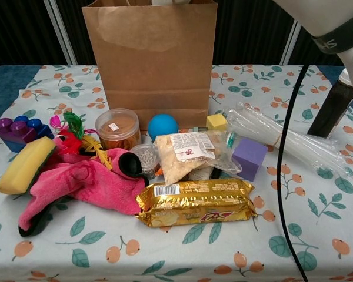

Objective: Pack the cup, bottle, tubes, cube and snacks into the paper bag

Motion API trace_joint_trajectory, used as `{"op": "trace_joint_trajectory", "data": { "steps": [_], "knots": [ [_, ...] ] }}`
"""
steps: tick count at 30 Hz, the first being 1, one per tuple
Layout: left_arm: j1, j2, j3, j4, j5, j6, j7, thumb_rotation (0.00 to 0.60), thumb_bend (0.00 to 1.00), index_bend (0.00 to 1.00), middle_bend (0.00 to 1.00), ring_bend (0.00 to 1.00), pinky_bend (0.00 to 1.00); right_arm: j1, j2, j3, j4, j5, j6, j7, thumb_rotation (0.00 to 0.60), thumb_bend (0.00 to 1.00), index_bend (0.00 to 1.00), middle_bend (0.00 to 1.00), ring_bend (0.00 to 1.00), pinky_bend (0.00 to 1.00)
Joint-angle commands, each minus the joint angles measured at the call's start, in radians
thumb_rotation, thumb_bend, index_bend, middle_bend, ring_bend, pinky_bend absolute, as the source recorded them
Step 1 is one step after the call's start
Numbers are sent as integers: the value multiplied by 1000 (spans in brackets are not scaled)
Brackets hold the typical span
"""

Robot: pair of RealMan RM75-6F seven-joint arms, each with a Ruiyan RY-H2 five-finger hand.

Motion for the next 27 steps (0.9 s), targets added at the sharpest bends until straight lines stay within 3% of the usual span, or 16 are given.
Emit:
{"op": "trace_joint_trajectory", "data": {
  "steps": [1,5,12,15,20,23,27],
  "knots": [
    [2,-1,4,2,1,-1,1,600,0,112,99,63,165,11,14,3,-29,44,-13,-2,600,51,151,156,69,96],
    [6,-4,13,4,7,1,6,600,0,112,99,63,165,1,49,5,-64,20,14,23,600,0,17,39,0,1],
    [12,-4,24,5,16,6,14,600,0,113,100,62,165,-69,160,-11,-176,-41,88,61,600,0,0,24,0,0],
    [14,-5,35,9,24,2,13,600,0,113,100,62,165,-153,251,-60,-253,-110,153,72,600,0,0,53,0,0],
    [12,-10,51,10,43,-5,5,600,0,112,99,63,165,-316,460,-191,-353,-88,152,91,600,0,56,129,36,70],
    [9,-12,58,9,50,-13,3,600,0,113,99,63,165,-375,565,-263,-331,-74,75,154,600,0,103,147,50,93],
    [5,-15,66,2,60,-20,10,600,0,112,99,63,165,-404,629,-329,-244,-76,-42,232,600,0,110,143,50,99]
  ]
}}
